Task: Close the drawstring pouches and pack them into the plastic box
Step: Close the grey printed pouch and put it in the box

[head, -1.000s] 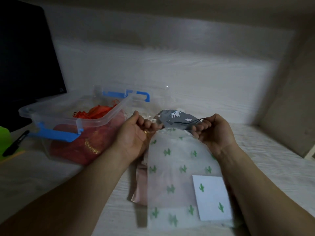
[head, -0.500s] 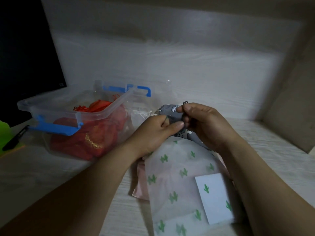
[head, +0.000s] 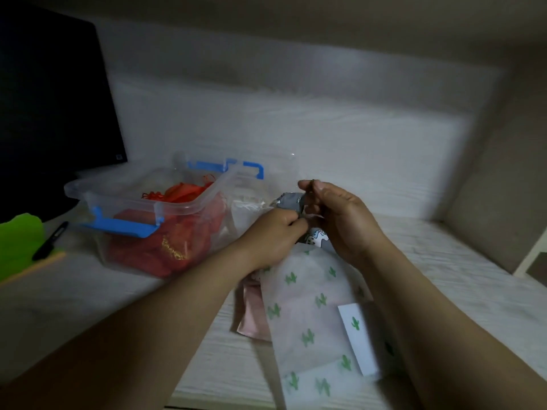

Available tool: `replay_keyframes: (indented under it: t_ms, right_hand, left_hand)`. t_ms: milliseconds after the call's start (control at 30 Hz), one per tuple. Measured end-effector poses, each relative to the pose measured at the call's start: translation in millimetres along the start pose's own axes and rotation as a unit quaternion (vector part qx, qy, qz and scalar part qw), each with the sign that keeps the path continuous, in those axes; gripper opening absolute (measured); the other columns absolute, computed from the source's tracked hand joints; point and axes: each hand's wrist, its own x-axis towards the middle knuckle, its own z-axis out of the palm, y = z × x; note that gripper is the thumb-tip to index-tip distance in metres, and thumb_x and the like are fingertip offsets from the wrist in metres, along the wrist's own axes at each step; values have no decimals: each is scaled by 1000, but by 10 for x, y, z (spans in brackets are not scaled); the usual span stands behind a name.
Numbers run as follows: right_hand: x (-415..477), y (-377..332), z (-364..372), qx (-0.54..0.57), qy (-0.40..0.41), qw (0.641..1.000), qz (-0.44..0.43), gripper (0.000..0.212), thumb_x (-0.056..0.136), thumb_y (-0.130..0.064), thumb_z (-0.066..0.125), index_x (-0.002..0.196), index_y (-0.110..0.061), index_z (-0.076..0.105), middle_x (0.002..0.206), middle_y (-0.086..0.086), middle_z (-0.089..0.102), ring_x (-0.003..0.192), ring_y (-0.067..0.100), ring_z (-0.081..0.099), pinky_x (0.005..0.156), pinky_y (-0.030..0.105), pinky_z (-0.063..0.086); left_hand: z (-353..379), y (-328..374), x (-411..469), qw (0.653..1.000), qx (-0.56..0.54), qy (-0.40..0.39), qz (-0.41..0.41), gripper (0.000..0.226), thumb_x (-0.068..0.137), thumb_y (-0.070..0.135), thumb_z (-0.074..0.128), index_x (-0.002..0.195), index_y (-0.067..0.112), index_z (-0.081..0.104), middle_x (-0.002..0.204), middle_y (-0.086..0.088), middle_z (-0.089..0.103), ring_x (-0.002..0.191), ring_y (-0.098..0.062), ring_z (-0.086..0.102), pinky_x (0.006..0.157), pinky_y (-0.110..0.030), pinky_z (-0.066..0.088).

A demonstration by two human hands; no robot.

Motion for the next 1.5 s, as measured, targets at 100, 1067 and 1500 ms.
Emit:
replay_keyframes:
  t_ms: [100,1067,1500]
  right_hand:
    - [-78,100,49,-9,88,994,67,14,99,-14,55,88,-11,63,70,4,64,71,21,62,67,32,52]
    - [-638,120,310,-151,-41,983,97,20,93,-12,72,74,-6,78,76,15,66,71,23,50,62,27,41]
    - [-683,242,348,-66,27,996,55,54,72,-36,75,88,14,64,77,34,52,83,29,42,71,41,29]
  left_hand:
    - [-37,48,-14,993,-106,24,-41,42,101,28,58,61,18,51,49,14,43,49,-7,38,54,-31,30]
    - [-308,527,-272,955,-278,75,-67,32,109,21,46,98,3,69,75,-13,71,66,-22,66,65,-30,56]
    - [-124,314,-785,992,105,65,-5,27,107,48,41,128,31,44,116,3,71,108,-24,65,95,-42,50]
